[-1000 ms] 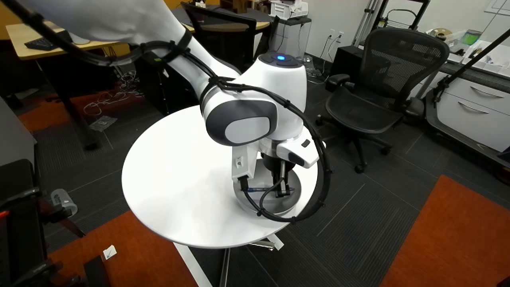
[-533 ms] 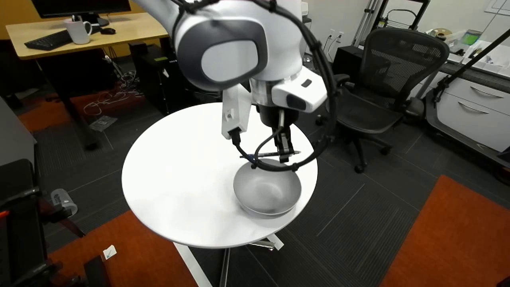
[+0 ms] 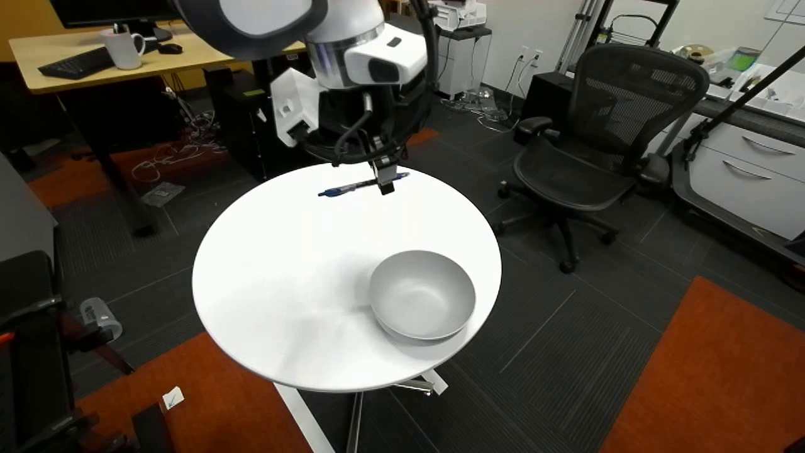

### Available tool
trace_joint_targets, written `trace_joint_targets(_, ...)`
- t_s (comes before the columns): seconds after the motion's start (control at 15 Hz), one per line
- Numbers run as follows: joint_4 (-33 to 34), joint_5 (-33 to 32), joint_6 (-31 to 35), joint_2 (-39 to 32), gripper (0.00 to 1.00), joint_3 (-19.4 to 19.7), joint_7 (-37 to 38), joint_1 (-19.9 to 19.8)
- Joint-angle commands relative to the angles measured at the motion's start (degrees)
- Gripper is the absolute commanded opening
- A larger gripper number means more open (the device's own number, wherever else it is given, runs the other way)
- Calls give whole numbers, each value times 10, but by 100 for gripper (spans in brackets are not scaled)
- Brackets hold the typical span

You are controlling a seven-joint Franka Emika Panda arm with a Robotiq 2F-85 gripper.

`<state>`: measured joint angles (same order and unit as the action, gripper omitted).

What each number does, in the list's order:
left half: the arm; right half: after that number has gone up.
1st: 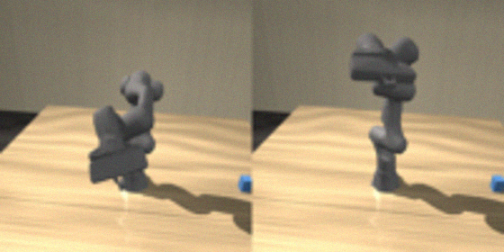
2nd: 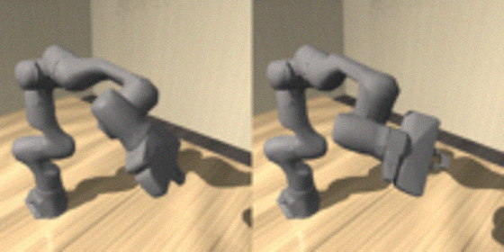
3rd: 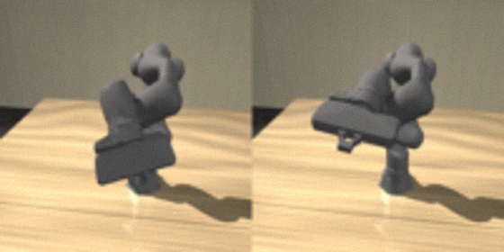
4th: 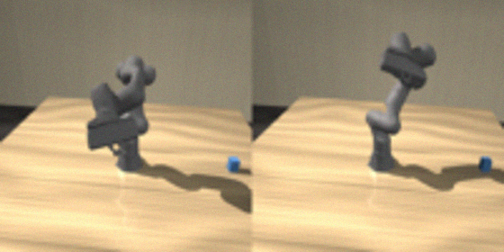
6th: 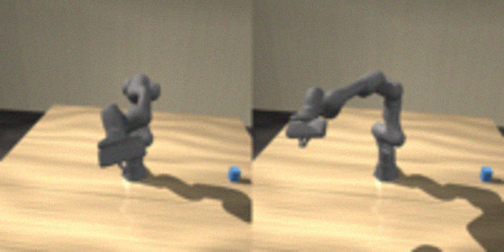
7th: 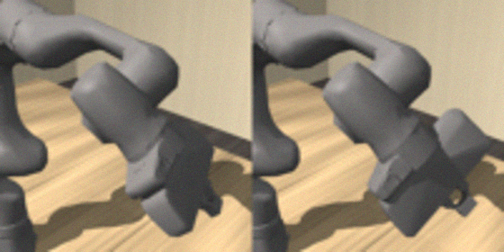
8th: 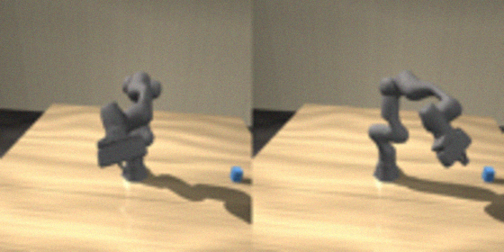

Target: Remove the pen from the grey bowl

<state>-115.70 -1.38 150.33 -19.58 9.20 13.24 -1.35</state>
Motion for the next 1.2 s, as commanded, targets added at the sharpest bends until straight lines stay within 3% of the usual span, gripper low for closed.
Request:
trace_joint_targets(0.0,-84,-2,46,53,3,-34,-22,16)
trace_joint_targets(0.2,-127,10,84,62,3,-65,-21,29)
trace_joint_targets(0.47,-168,22,112,64,3,-84,36,62)
trace_joint_targets(0.73,-174,-12,102,50,3,-64,131,113)
trace_joint_targets(1.13,-165,-41,106,14,3,-42,165,138)
